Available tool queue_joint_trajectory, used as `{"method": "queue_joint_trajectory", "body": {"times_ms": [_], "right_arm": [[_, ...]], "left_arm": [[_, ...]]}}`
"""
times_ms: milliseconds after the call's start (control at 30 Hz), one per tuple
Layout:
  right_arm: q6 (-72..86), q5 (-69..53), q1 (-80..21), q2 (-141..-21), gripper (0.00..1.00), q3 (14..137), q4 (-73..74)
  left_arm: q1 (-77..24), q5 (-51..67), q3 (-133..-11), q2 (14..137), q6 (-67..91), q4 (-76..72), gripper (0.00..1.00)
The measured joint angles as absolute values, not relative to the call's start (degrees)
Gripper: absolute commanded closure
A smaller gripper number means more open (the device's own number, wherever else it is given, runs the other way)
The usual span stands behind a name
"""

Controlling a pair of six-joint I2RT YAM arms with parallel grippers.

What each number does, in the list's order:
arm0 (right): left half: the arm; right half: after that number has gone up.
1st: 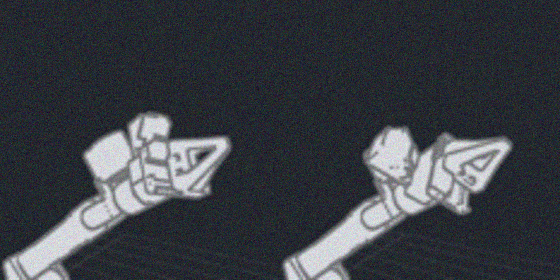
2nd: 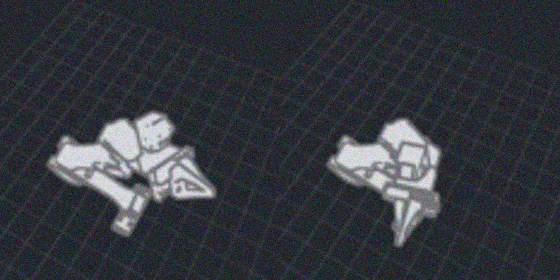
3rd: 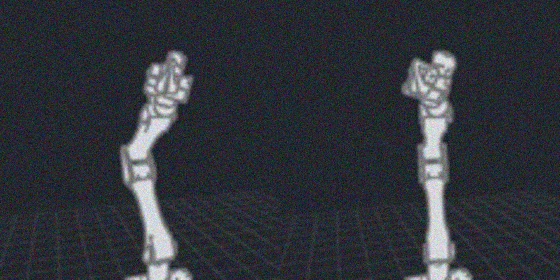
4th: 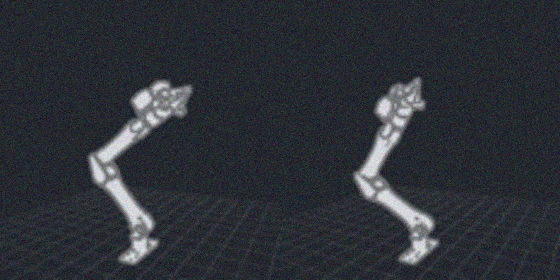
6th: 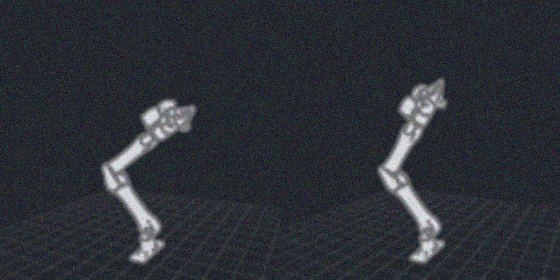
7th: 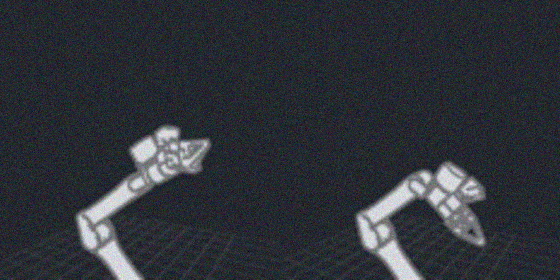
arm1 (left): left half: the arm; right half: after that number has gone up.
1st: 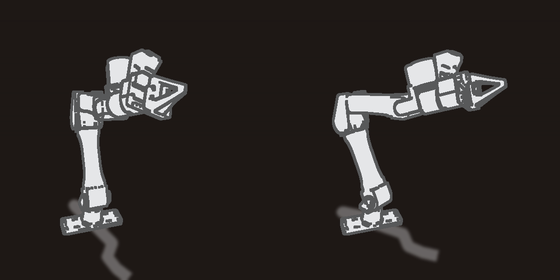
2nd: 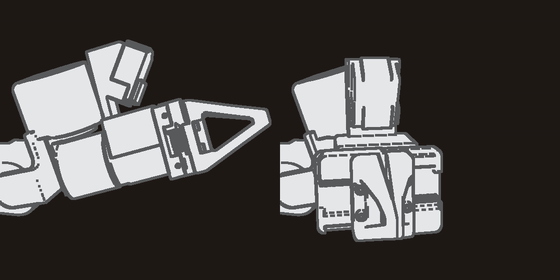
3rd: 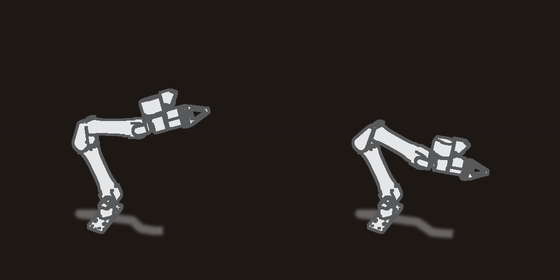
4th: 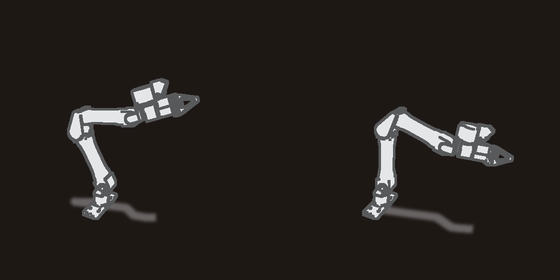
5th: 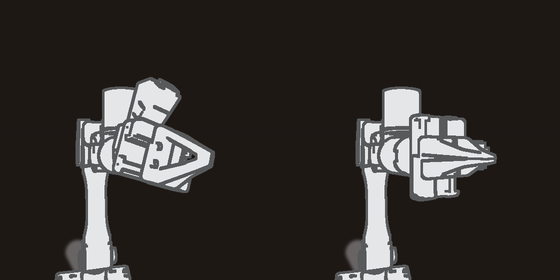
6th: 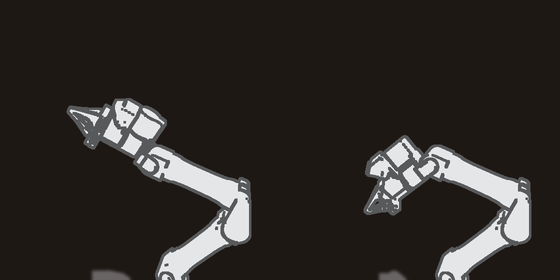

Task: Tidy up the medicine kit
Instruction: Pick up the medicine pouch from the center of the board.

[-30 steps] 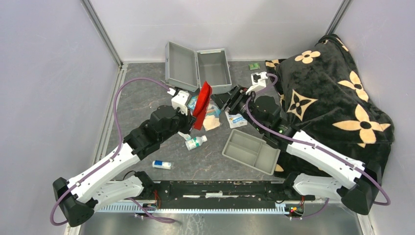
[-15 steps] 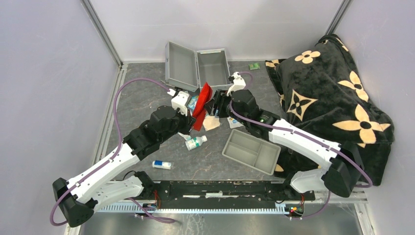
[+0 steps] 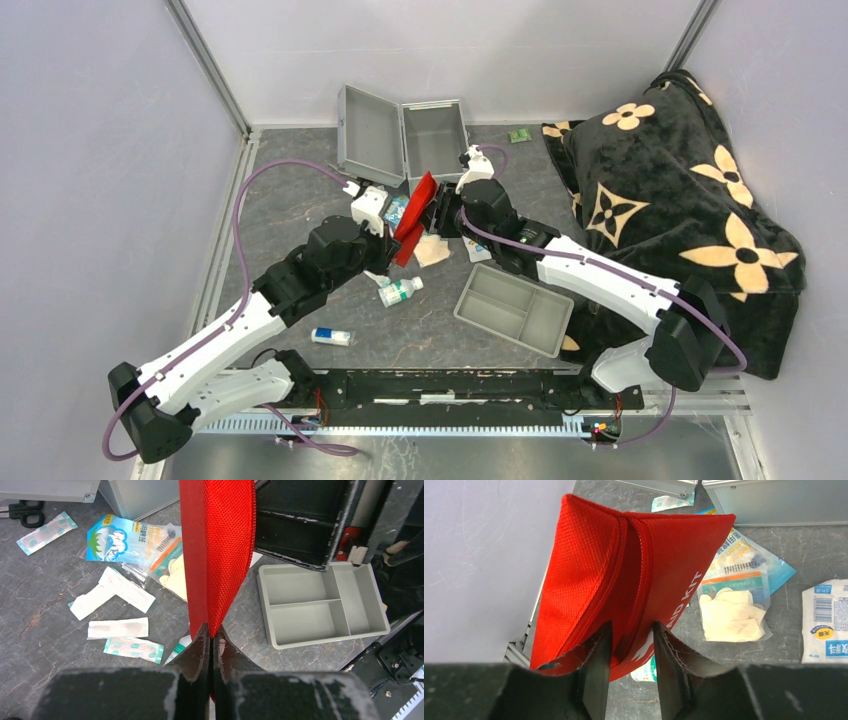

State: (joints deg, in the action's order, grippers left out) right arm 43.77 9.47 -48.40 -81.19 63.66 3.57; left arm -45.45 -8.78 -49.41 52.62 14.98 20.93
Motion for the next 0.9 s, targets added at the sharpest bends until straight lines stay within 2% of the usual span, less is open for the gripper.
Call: {"method": "queue_joint_trajectory", "body": {"times_ms": [167,233,333,367,433,900], "right_arm": [[44.93,9.02,-48.12,-82.67,0.83,63.66,3.51],[45.36,8.56,-48.03,-83.15,0.93,63.66,3.46],[46.11,7.94,-47.79,-83.35,0.99,63.66,3.49],[46.3,7.84,-47.68,-83.35,1.0,63.66,3.46],[46.78,7.68,-47.55,-83.35,1.0,63.61,3.09],[48.73,6.96,-46.22,-83.33,1.0,61.8,0.86]], "left_arm": [[-45.45,-8.51,-49.41,52.93,14.96,21.04,0.97],[-45.45,-8.45,-49.41,52.99,14.96,21.1,0.89],[-45.45,-8.43,-49.41,52.99,14.9,21.12,0.73],[-45.45,-8.38,-49.41,52.99,14.87,21.1,0.68],[-45.45,-8.21,-49.41,52.99,14.83,21.1,0.64],[-45.45,-7.38,-49.41,52.99,14.85,21.08,0.61]]}}
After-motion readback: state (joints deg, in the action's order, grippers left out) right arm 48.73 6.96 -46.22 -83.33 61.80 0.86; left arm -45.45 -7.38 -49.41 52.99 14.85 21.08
